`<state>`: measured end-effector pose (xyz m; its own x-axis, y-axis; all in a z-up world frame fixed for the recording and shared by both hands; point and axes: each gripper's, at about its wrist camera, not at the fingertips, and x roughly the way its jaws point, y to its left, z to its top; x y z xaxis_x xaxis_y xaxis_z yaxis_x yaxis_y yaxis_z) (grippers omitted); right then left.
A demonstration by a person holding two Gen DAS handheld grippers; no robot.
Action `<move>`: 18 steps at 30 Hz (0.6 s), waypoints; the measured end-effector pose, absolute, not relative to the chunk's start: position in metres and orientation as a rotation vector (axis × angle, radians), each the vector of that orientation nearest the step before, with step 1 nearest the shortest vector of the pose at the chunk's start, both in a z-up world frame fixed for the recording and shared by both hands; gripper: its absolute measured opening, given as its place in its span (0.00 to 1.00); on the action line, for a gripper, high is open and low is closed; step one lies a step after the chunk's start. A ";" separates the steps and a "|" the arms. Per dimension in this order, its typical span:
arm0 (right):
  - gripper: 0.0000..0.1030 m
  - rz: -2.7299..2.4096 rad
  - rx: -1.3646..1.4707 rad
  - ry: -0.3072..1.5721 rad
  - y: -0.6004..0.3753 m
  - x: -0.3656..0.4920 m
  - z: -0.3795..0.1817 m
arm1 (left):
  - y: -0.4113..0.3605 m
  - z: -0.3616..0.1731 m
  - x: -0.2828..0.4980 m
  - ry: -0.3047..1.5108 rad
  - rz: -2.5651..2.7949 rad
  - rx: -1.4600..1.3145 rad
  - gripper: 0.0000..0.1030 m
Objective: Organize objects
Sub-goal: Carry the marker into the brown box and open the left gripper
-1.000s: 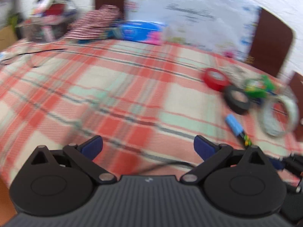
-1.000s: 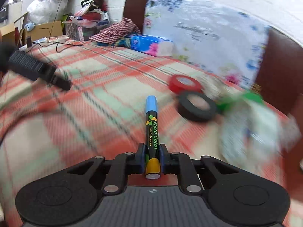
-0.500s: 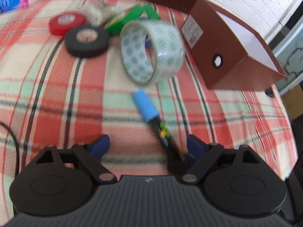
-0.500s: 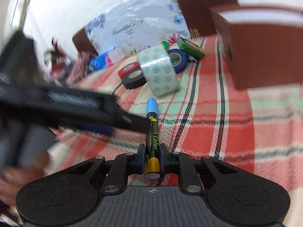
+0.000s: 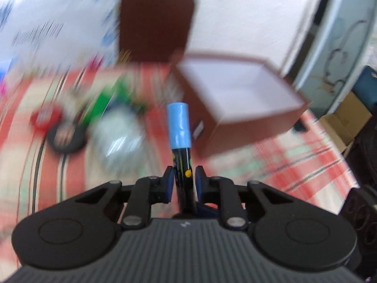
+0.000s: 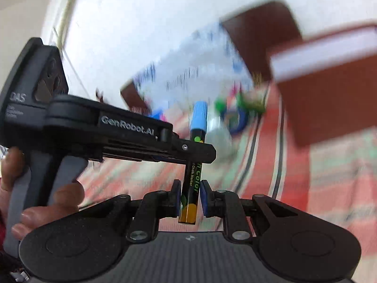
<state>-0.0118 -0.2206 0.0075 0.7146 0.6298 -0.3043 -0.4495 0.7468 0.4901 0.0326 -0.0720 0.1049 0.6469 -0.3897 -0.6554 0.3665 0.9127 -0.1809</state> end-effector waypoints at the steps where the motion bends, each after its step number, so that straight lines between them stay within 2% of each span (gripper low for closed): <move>1: 0.18 0.596 0.404 0.437 -0.227 -0.008 0.016 | -0.083 0.118 0.038 0.714 -0.456 -0.013 0.20; 6: 0.17 0.432 0.375 0.220 -0.261 0.023 0.061 | -0.151 0.159 0.076 0.567 -0.535 0.099 0.25; 11: 0.16 0.246 0.364 0.191 -0.291 0.070 0.060 | -0.194 0.134 0.127 0.592 -0.505 0.113 0.25; 12: 0.17 0.226 0.370 0.199 -0.296 0.079 0.055 | -0.198 0.125 0.137 0.612 -0.478 0.117 0.31; 13: 0.21 0.207 0.375 0.201 -0.300 0.087 0.048 | -0.200 0.116 0.145 0.642 -0.438 0.124 0.48; 14: 0.18 0.181 0.378 0.190 -0.304 0.092 0.039 | -0.200 0.109 0.150 0.661 -0.414 0.117 0.56; 15: 0.20 0.162 0.356 0.153 -0.306 0.093 0.031 | -0.197 0.103 0.150 0.663 -0.399 0.103 0.58; 16: 0.27 0.158 0.298 0.115 -0.302 0.091 0.027 | -0.193 0.100 0.149 0.658 -0.396 0.099 0.58; 18: 0.51 0.116 0.180 0.083 -0.287 0.088 0.024 | -0.184 0.096 0.143 0.646 -0.387 0.098 0.58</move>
